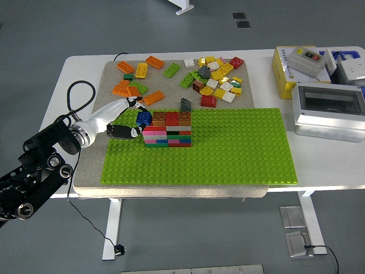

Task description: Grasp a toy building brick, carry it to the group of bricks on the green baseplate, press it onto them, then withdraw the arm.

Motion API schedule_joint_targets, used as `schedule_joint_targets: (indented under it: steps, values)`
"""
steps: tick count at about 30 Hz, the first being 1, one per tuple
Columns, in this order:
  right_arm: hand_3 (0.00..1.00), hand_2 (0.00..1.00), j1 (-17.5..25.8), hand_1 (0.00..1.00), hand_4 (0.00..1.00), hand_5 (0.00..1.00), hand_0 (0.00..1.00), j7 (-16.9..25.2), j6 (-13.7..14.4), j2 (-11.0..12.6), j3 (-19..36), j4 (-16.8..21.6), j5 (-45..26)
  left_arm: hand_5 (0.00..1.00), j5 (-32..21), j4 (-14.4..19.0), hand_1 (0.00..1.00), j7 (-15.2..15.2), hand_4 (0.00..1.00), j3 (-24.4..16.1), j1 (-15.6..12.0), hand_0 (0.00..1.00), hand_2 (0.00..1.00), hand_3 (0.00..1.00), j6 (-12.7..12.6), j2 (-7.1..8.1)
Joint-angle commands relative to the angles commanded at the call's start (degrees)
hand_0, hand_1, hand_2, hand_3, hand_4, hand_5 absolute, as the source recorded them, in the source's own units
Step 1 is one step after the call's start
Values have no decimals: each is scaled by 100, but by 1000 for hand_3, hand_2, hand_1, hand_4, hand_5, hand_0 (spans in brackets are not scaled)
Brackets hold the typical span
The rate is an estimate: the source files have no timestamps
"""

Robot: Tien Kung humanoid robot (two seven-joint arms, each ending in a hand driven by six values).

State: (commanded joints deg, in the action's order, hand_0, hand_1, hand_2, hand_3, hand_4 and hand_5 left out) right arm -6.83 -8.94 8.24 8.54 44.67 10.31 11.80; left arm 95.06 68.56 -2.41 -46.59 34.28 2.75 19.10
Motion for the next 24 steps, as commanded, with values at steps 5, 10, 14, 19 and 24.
schedule_joint_targets:
  steps: [5, 10, 14, 19, 24]
  values:
    - [820, 816, -10, 769, 575, 998, 775, 6, 3, 2, -7, 0, 9, 209, 2, -11, 980, -4, 510, -21, 19, 972, 998, 525, -1, -26]
    - [820, 816, -16, 769, 575, 998, 775, 7, 6, 6, -2, 0, 23, 209, -3, -8, 980, -13, 510, -26, 46, 972, 998, 525, 8, -31]
    - [819, 815, -23, 766, 577, 998, 778, 8, 6, 6, 6, 0, 35, 210, -10, -29, 979, -23, 510, -10, 60, 972, 997, 527, 14, -47]
    - [820, 815, -31, 767, 576, 998, 778, 12, 8, 3, 17, 0, 41, 213, -7, -42, 979, -34, 514, 14, 61, 972, 997, 528, 21, -68]
    - [818, 813, -34, 768, 577, 998, 778, 16, 9, 2, 22, 0, 40, 215, -10, -52, 979, -38, 519, 26, 65, 970, 996, 528, 28, -80]
